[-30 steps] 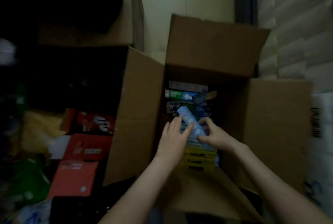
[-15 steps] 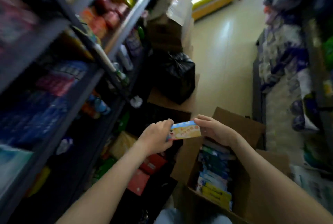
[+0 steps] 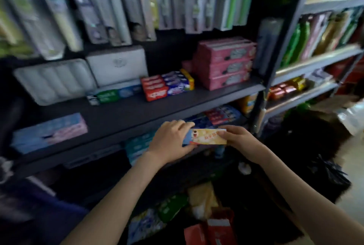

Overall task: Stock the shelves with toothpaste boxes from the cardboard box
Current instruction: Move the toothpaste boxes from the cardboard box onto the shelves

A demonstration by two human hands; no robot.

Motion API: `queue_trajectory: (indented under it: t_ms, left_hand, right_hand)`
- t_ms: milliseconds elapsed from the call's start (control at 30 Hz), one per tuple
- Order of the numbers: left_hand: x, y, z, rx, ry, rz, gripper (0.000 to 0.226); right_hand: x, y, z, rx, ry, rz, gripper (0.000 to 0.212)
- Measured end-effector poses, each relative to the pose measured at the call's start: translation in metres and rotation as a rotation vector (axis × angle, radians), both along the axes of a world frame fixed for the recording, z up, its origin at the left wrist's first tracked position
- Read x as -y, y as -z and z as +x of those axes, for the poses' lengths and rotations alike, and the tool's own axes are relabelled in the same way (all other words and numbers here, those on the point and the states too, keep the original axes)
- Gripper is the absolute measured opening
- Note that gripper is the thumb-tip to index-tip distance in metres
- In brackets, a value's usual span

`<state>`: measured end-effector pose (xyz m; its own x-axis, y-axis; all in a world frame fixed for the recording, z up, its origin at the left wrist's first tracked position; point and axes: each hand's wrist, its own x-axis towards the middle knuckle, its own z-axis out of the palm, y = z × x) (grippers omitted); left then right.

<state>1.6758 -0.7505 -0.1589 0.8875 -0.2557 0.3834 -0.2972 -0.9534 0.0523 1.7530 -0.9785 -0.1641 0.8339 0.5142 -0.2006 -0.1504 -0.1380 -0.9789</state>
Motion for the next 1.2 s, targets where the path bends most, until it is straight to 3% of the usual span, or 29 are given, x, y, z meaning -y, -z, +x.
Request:
queue_trajectory:
  t_ms: [300, 500, 700, 900, 1067, 1200]
  left_hand:
    - [-0.151, -0.026, -0.1, 0.299, -0.652, -0.262, 0.063]
    - [-0.206, -0.011, -0.134, 0.307, -0.906, -0.024, 0.037]
    - [-0.246, 0.003, -0.13, 0.145, -0.959, 0.019, 0.037]
    - [-0.258, 0.008, -0.124, 0.068, -0.946, 0.031, 0.033]
    - [-0.267, 0.014, -0.126, 0.111, -0.889, 0.031, 0.031]
    - [-0.266, 0.01, -0.126, 0.165, -0.861, 0.008, 0.043]
  right_hand:
    - [-0.158, -0.043, 0.002, 0.073, -0.174, 0.033, 0.01]
    - [-0.235, -0.044, -0.004, 0.253, -0.103, -0.015, 0.034]
    - [-0.303, -0.047, -0.033, 0.494, -0.062, -0.103, 0.042]
    - [-0.355, -0.055, -0.037, 0.513, -0.04, -0.071, 0.032]
    - [-0.395, -0.048, -0.029, 0.532, -0.194, -0.154, 0.029]
    - [-0.416, -0.035, -0.029, 0.443, -0.343, -0.223, 0.036]
